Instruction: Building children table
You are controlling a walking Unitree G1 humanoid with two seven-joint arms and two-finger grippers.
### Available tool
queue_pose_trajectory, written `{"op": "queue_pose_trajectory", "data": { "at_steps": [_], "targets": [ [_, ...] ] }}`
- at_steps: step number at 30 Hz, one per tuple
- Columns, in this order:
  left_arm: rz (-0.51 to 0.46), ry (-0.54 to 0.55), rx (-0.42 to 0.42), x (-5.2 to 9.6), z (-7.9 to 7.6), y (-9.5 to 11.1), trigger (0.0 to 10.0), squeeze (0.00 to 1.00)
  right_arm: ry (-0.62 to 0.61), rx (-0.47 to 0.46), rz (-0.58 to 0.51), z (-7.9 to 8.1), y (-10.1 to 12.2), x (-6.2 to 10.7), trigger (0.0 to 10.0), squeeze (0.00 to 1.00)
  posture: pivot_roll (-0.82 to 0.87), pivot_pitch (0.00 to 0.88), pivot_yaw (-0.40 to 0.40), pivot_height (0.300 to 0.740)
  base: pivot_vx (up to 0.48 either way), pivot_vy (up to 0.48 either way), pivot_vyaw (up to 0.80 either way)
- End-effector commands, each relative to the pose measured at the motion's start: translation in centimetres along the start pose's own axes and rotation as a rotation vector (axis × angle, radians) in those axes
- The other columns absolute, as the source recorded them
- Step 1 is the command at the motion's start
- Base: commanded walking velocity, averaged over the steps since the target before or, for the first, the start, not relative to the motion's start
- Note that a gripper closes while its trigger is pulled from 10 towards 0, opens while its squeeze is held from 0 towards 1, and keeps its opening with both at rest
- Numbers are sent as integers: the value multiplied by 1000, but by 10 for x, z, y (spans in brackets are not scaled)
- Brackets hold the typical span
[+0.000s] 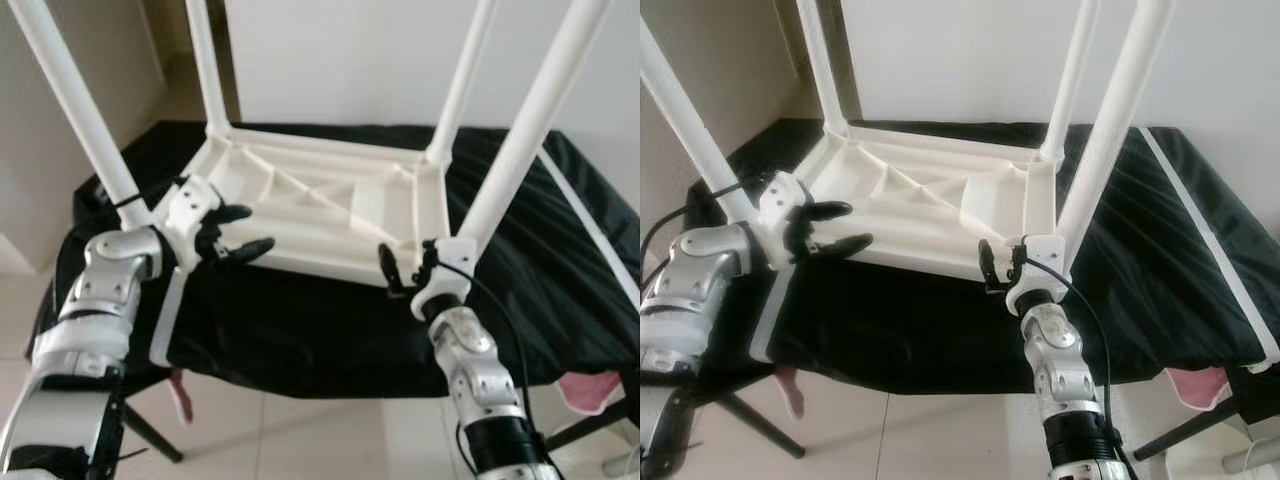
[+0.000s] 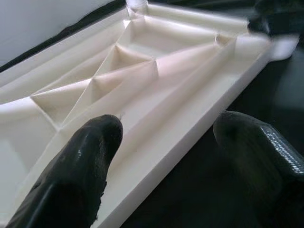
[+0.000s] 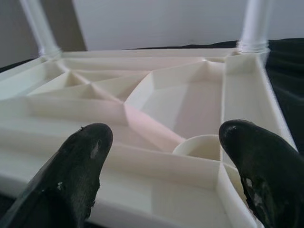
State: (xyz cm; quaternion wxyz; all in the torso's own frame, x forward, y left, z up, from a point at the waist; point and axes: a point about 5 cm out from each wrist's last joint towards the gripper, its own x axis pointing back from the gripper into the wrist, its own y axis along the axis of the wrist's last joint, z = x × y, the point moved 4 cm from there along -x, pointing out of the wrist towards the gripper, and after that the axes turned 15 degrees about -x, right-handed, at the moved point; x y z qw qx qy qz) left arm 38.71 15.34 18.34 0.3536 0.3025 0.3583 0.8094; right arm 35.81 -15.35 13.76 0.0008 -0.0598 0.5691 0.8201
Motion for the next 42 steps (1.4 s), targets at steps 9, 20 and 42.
{"op": "queue_pose_trajectory", "data": {
  "at_steps": [9,20,42],
  "targets": [
    [319,363,-92,0,30,-38,10000,0,-214,46,-89,-72,28,7,10000,0,-48,0,26,740,0,0,0],
    [307,301,-94,-12,13,-44,10000,0,-375,91,-162,-127,57,24,10000,0,-51,0,29,740,0,0,0],
    [-114,100,199,93,-25,-24,10000,0,-210,92,-69,-92,30,7,10000,0,14,0,-23,740,0,0,0]
  ]
}}
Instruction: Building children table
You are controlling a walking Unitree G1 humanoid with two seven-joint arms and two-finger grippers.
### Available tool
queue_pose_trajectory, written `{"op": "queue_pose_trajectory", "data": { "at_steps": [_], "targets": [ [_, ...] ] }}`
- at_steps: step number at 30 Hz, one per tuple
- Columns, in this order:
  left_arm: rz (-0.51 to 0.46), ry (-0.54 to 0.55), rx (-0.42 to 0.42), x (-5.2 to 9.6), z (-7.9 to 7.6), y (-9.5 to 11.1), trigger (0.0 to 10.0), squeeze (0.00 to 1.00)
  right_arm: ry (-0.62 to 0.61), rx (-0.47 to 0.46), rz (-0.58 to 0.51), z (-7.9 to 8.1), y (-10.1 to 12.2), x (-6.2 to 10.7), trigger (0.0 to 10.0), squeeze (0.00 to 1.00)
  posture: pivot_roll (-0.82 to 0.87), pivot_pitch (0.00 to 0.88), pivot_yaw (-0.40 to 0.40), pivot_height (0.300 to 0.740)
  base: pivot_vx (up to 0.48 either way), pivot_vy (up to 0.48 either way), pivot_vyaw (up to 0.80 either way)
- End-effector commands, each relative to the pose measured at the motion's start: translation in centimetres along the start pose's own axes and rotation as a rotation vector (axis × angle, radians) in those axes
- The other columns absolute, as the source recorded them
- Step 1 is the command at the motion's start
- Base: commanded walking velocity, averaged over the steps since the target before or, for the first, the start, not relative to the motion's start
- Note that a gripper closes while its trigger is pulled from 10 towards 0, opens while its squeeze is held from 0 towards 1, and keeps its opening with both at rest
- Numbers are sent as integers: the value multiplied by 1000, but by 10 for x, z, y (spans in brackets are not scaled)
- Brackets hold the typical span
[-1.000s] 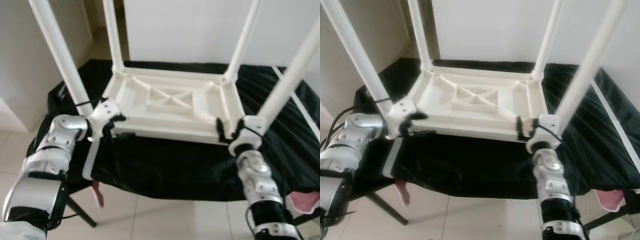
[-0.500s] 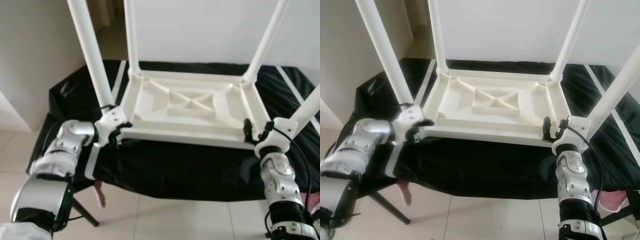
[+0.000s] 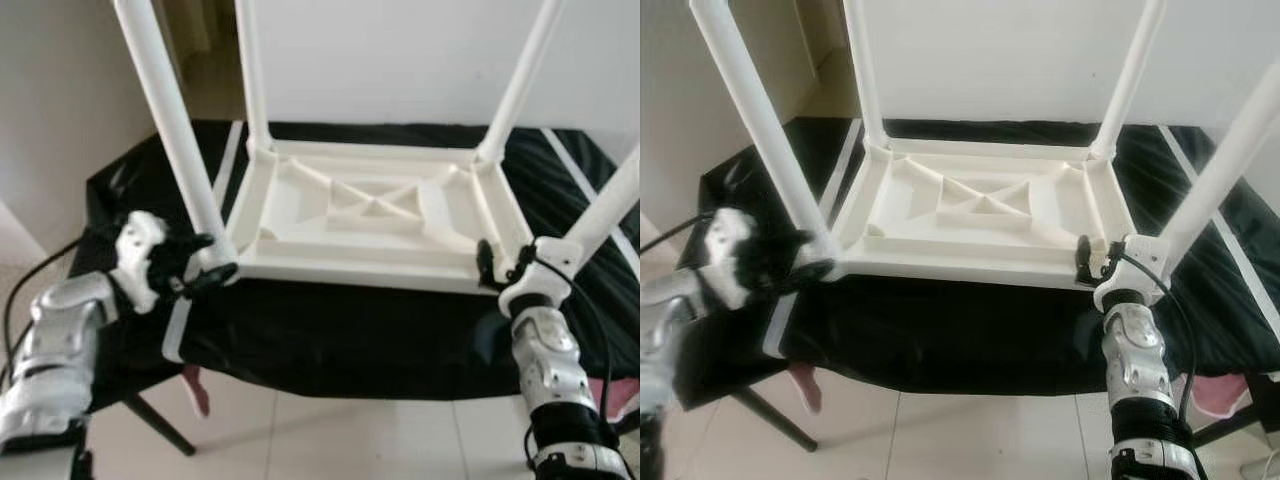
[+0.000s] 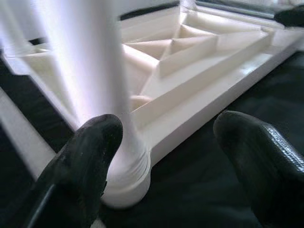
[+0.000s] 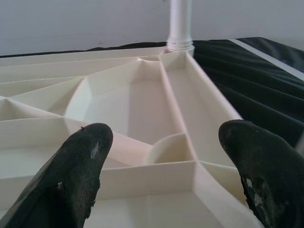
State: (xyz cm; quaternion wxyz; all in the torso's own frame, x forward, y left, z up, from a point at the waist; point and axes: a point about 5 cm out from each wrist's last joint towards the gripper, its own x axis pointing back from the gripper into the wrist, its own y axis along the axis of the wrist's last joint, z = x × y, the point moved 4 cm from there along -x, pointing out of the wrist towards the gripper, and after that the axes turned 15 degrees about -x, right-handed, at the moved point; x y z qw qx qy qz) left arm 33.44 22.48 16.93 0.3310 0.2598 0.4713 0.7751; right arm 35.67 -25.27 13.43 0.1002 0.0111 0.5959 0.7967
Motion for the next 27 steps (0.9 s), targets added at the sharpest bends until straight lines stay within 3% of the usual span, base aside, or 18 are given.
{"op": "queue_pose_trajectory", "data": {
  "at_steps": [1,6,9,11,12,14,18,21,27],
  "targets": [
    [-20,-41,14,14,-2,4,10000,0,23,10,11,3,-2,-1,10000,0,14,0,-23,740,0,0,0],
    [28,-27,24,28,-3,-3,10000,0,56,17,33,10,-9,2,10000,0,25,0,-31,740,0,0,0],
    [91,58,21,38,10,-12,10000,0,95,17,58,15,-16,9,10000,0,29,0,-35,740,0,0,0],
    [147,173,16,43,29,-19,10000,0,134,8,77,20,-22,16,10000,0,33,0,-37,740,0,0,0],
    [147,173,16,43,29,-19,10000,0,134,8,77,20,-22,16,10000,0,33,0,-37,740,0,0,0],
    [198,292,-21,45,49,-22,10000,0,139,5,84,23,-28,25,10000,0,27,0,-32,740,0,0,0],
    [293,490,-44,44,79,-26,10000,0,130,-15,97,28,-37,37,10000,0,13,0,-21,740,0,0,0],
    [312,585,-58,41,93,-23,10000,0,114,-31,97,31,-41,44,10000,0,1,2,-10,740,0,0,0],
    [300,660,-84,24,108,-12,10000,0,88,-69,100,35,-45,54,10000,0,-33,13,11,740,0,0,0]
  ]
}}
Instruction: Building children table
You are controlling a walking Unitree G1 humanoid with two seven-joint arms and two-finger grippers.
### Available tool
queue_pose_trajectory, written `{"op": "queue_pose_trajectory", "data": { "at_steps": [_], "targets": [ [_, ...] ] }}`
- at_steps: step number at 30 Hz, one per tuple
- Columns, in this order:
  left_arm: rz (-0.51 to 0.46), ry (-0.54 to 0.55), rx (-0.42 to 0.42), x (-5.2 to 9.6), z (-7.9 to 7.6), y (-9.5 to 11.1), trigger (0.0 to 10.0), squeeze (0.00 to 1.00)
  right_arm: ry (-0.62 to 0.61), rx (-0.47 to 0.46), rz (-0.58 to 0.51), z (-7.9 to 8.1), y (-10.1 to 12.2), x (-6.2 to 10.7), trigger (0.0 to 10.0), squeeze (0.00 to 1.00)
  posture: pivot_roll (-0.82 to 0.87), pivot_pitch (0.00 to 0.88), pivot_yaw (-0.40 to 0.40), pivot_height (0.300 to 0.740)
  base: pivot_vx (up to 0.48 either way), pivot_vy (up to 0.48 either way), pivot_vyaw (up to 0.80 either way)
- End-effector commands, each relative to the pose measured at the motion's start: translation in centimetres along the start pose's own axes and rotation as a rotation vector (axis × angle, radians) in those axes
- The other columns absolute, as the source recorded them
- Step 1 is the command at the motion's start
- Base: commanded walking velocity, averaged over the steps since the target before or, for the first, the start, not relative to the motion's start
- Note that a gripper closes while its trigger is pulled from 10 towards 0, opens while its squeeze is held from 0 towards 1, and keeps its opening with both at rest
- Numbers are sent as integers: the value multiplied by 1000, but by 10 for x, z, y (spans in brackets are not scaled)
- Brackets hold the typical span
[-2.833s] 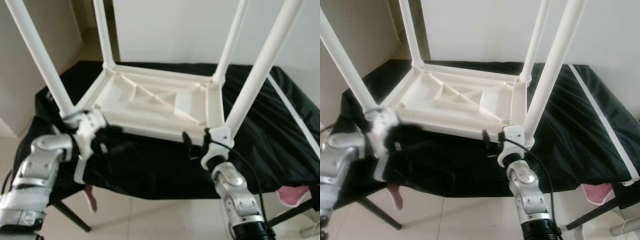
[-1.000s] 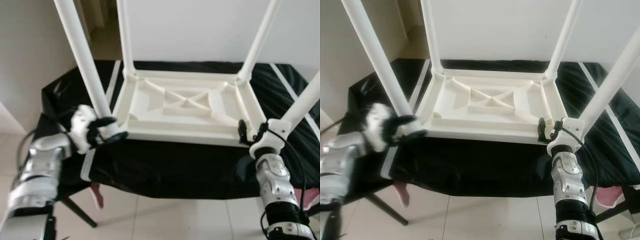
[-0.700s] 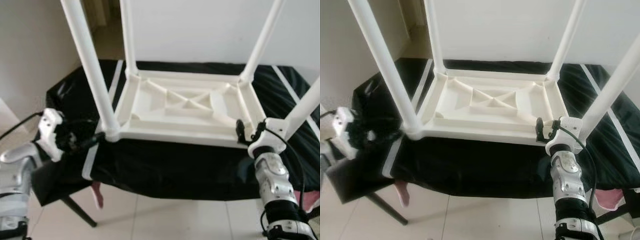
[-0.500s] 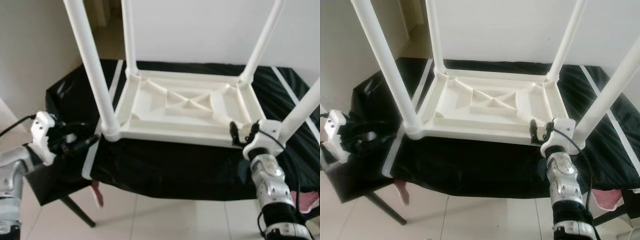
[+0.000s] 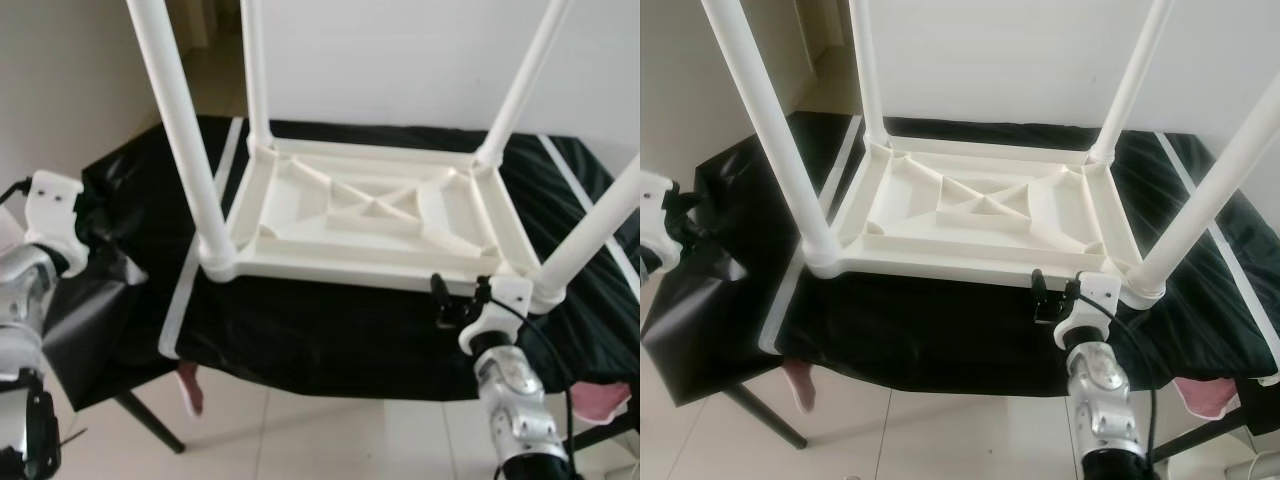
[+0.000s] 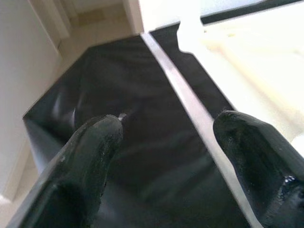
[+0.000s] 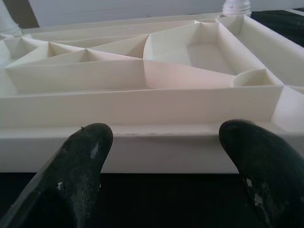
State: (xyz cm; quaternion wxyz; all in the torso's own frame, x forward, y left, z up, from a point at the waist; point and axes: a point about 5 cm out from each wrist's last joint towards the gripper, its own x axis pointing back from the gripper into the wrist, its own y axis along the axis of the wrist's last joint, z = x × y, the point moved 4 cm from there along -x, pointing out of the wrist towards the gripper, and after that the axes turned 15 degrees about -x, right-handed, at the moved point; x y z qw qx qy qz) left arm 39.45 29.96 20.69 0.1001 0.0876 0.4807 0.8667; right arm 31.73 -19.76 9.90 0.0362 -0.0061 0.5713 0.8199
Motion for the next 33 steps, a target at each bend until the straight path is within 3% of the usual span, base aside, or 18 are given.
{"op": "queue_pose_trajectory", "data": {
  "at_steps": [1,2,6,13,17,21,25,26,28,29,30,33],
  "targets": [
    [43,130,-13,-10,6,1,10000,0,-18,-11,20,0,-5,6,10000,0,-50,15,22,740,0,0,0],
    [43,130,-13,-10,6,1,10000,0,-18,-11,20,0,-5,6,10000,0,-50,15,22,740,0,0,0],
    [45,196,2,-33,-1,19,10000,0,-50,-46,53,1,-17,18,10000,0,-79,18,38,740,0,0,0],
    [41,200,17,-44,-8,27,10000,0,-65,-51,65,0,-21,22,10000,0,-99,17,46,740,0,0,0],
    [-6,152,21,-56,-25,40,10000,0,-108,-52,74,-5,-23,25,10000,0,-107,14,48,740,0,0,0],
    [-122,-5,17,-62,-53,54,10000,0,-206,-32,64,-22,-19,21,10000,0,-101,10,39,740,0,0,0],
    [-152,-55,14,-62,-61,55,10000,0,-222,-31,59,-25,-18,20,10000,0,-99,8,37,740,0,0,0],
    [-208,-219,7,-59,-88,53,10000,0,-269,-14,43,-33,-13,15,10000,0,-75,5,16,740,0,0,0],
    [-241,-357,-31,-55,-115,49,10000,0,-310,-2,25,-40,-9,11,10000,0,-62,3,4,740,0,0,0],
    [-241,-357,-31,-55,-115,49,10000,0,-310,-2,25,-40,-9,11,10000,0,-62,3,4,740,0,0,0],
    [-280,-455,-39,-49,-132,47,10000,0,-328,2,18,-42,-6,7,10000,0,-56,6,-3,740,0,0,0],
    [-300,-498,-27,-46,-138,47,10000,0,-334,6,14,-43,-5,5,10000,0,-56,6,-3,740,0,0,0]
  ]
}}
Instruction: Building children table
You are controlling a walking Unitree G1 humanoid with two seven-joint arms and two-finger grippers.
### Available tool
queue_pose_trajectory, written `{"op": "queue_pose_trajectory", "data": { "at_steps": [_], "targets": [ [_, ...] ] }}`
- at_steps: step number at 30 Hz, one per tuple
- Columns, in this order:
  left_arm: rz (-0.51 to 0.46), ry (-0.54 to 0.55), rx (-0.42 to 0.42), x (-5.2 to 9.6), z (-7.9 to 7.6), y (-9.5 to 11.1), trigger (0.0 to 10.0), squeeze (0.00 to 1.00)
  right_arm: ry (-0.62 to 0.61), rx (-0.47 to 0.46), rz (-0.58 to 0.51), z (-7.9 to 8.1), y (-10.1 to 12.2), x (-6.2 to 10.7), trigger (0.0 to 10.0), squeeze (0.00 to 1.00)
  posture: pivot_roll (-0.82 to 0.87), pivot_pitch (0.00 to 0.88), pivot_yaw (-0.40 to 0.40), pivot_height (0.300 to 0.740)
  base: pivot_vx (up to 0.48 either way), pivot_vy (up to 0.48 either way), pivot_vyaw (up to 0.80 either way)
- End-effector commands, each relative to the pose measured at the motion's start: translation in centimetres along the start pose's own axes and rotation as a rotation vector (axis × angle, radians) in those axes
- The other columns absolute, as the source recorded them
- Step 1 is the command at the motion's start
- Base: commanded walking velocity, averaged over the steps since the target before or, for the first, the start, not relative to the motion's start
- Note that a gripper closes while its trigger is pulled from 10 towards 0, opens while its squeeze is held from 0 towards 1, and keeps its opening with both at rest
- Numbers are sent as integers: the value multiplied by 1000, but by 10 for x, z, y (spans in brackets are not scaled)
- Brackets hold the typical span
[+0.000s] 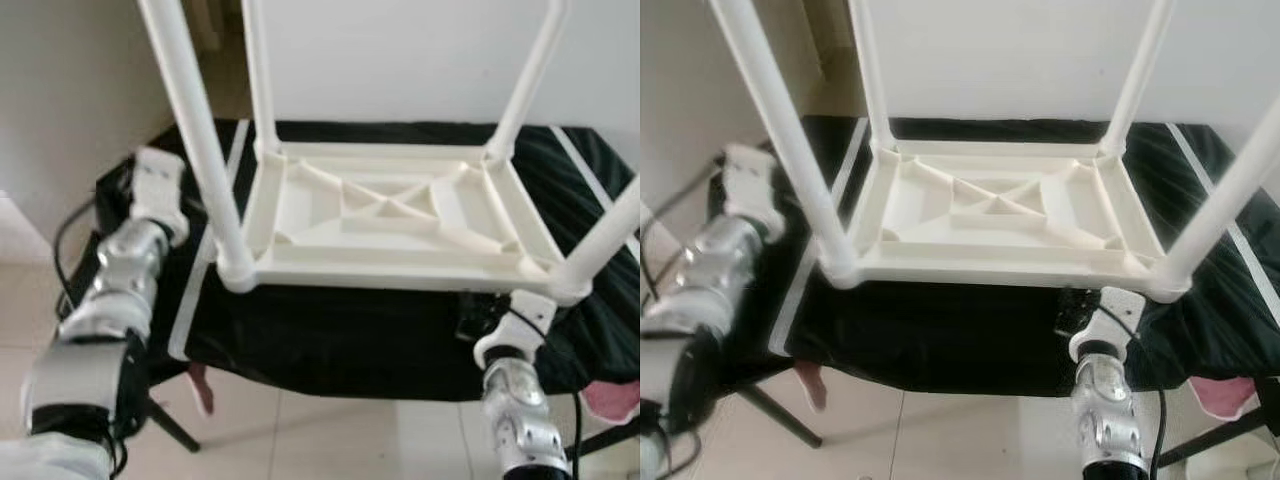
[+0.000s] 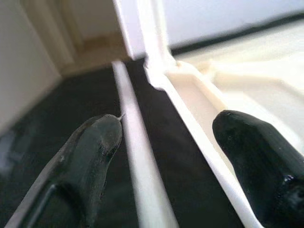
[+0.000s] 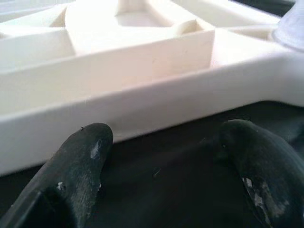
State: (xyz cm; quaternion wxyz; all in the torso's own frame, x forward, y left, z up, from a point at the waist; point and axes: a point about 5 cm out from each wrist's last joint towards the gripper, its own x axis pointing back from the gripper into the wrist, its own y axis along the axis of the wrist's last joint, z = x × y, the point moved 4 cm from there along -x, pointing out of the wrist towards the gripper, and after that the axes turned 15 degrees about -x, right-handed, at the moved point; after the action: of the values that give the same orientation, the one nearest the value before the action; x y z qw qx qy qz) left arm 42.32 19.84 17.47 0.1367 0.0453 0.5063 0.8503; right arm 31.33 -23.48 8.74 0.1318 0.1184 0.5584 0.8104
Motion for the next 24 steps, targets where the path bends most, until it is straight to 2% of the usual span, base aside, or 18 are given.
{"op": "queue_pose_trajectory", "data": {
  "at_steps": [1,2,3,7,10,12,14,15,16,17,19,24],
  "targets": [
    [-225,-619,-2,16,-58,24,10000,0,-45,26,25,-6,-5,-4,10000,0,-39,7,-19,740,0,0,0],
    [-225,-619,-2,16,-58,24,10000,0,-45,26,25,-6,-5,-4,10000,0,-39,7,-19,740,0,0,0],
    [-263,-681,20,24,-68,25,10000,0,-63,33,24,-7,-3,-9,10000,0,-31,8,-27,740,0,0,0],
    [-336,-794,72,39,-87,32,10000,0,-59,35,31,-5,0,-19,10000,0,-20,11,-33,740,0,0,0],
    [-352,-811,77,43,-91,34,10000,0,-58,39,32,-5,1,-23,10000,0,-20,11,-33,740,0,0,0],
    [-383,-841,92,52,-101,40,10000,0,-53,46,23,-3,7,-34,10000,0,-9,13,-38,740,0,0,0],
    [-383,-841,92,52,-101,40,10000,0,-53,46,23,-3,7,-34,10000,0,-9,13,-38,740,0,0,0],
    [-394,-850,108,55,-105,43,10000,0,-50,50,21,-1,10,-40,10000,0,-7,12,-37,740,0,0,0],
    [-413,-861,115,58,-112,48,10000,0,-30,62,29,4,12,-47,10000,0,1,10,-39,740,0,0,0],
    [-413,-861,115,58,-112,48,10000,0,-30,62,29,4,12,-47,10000,0,1,10,-39,740,0,0,0],
    [-439,-875,144,63,-123,58,10000,0,3,75,47,13,14,-57,10000,0,7,7,-43,740,0,0,0],
    [-471,-894,179,71,-132,73,10000,0,27,71,63,24,14,-66,10000,0,13,2,-49,740,0,0,0]
  ]
}}
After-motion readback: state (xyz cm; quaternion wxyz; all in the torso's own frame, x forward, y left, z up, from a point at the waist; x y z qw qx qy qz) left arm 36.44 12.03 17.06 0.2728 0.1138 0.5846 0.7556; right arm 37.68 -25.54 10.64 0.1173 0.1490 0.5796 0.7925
